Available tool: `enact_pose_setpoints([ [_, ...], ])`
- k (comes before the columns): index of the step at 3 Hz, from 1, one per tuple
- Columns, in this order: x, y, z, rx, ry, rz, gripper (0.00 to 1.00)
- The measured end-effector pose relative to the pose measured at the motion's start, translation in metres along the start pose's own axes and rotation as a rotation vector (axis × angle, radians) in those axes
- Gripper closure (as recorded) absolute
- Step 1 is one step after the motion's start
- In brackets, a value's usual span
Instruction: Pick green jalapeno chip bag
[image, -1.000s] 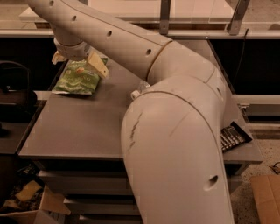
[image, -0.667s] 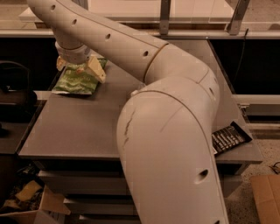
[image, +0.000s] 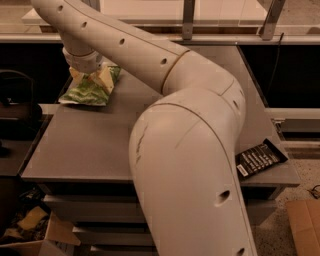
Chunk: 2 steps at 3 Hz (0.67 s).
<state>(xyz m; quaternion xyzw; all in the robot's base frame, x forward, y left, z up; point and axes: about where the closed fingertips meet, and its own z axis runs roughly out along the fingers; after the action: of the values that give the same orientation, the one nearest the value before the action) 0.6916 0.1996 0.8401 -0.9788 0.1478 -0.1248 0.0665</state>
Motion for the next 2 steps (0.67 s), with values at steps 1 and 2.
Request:
enact_pose_setpoints([
  [1, 0.009, -0.001, -0.015, 0.019, 0.028, 0.011, 0.87],
  [2, 0.022, -0.001, -0.042, 0.049, 0.073, 0.024, 1.00],
])
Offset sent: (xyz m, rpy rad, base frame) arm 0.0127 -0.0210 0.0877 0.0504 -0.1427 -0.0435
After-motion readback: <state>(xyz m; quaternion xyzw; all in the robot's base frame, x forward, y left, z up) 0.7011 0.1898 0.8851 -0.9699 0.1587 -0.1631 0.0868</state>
